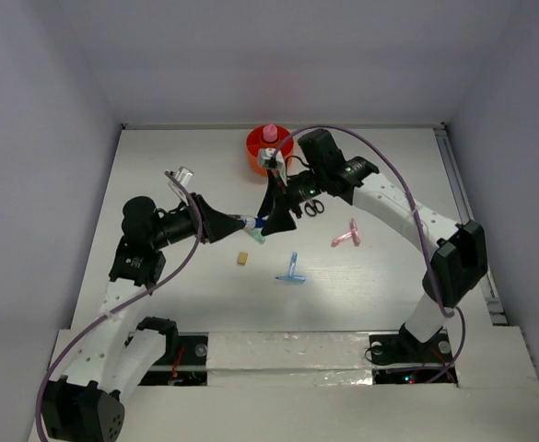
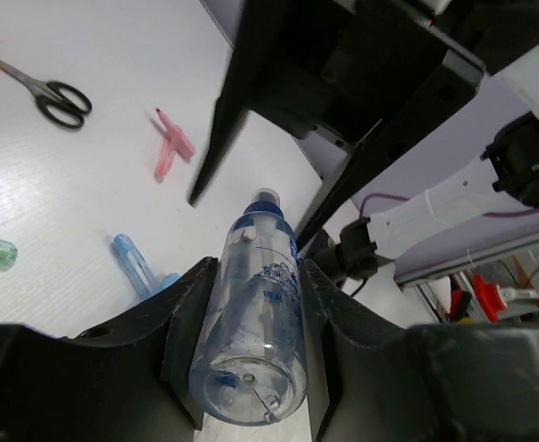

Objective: Sort the stationery into containers
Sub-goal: Place the stationery in the storage box.

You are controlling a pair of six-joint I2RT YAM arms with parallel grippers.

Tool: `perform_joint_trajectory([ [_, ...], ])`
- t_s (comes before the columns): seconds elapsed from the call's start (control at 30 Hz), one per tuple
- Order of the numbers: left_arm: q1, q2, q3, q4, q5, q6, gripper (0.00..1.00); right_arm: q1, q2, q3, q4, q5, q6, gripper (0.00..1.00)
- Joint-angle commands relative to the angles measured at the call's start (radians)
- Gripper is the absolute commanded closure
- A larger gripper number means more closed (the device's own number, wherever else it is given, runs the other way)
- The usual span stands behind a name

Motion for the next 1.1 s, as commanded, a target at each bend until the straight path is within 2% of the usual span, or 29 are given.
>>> perform_joint_trajectory([
  [0.0, 0.003, -0.050, -0.005, 0.135, -0.073, -0.050, 1.00, -0.083, -0.098, -0.120, 0.318, -0.004, 0.195, 0.28],
  [0.07, 0.003, -0.083, -0.017, 0.172, -0.150, -0.088, 1.00, -0.103, -0.178, -0.209, 0.491, 0.031, 0.382, 0.17],
  [0.1, 0.003, -0.105, -0.028, 0.205, -0.175, -0.098, 1.00, -0.113, -0.204, -0.305, 0.672, 0.042, 0.456, 0.09],
  [0.17, 0.003, -0.130, -0.037, 0.224, -0.265, -0.119, 1.00, -0.127, -0.274, -0.403, 0.859, 0.090, 0.656, 0.01],
  [0.23, 0.003, -0.156, -0.077, 0.299, -0.299, -0.150, 1.00, -0.137, -0.301, -0.523, 1.098, 0.114, 0.780, 0.00],
  [0.27, 0.003, -0.161, -0.094, 0.331, -0.337, -0.168, 1.00, -0.137, -0.309, -0.562, 1.187, 0.137, 0.932, 0.00],
  [0.3, 0.003, -0.164, -0.117, 0.421, -0.351, -0.224, 1.00, -0.137, -0.303, -0.597, 1.291, 0.138, 1.022, 0.00],
  [0.33, 0.003, -0.168, -0.172, 0.484, -0.362, -0.257, 1.00, -0.137, -0.290, -0.664, 1.506, 0.144, 1.106, 0.00],
  [0.37, 0.003, -0.172, -0.198, 0.541, -0.388, -0.289, 1.00, -0.137, -0.275, -0.689, 1.604, 0.164, 1.266, 0.00],
  [0.4, 0.003, -0.173, -0.244, 0.642, -0.402, -0.343, 1.00, -0.137, -0.240, -0.706, 1.783, 0.174, 1.339, 0.00],
  [0.43, 0.003, -0.172, -0.259, 0.681, -0.413, -0.363, 1.00, -0.124, -0.218, -0.720, 1.853, 0.180, 1.395, 0.00],
  [0.5, -0.006, -0.169, -0.275, 0.739, -0.430, -0.384, 1.00, -0.092, -0.191, -0.711, 1.906, 0.218, 1.449, 0.00],
  [0.6, -0.006, -0.175, -0.273, 0.744, -0.437, -0.391, 1.00, -0.040, -0.172, -0.665, 1.805, 0.284, 1.366, 0.00],
  [0.97, -0.046, -0.179, -0.292, 0.770, -0.430, -0.411, 1.00, 0.047, -0.082, -0.534, 1.714, 0.405, 1.306, 0.01],
  [1.03, -0.046, -0.179, -0.298, 0.773, -0.433, -0.411, 1.00, 0.048, -0.066, -0.514, 1.706, 0.417, 1.305, 0.06],
  [1.07, -0.046, -0.176, -0.299, 0.778, -0.433, -0.412, 1.00, 0.058, -0.063, -0.508, 1.705, 0.424, 1.303, 0.13],
])
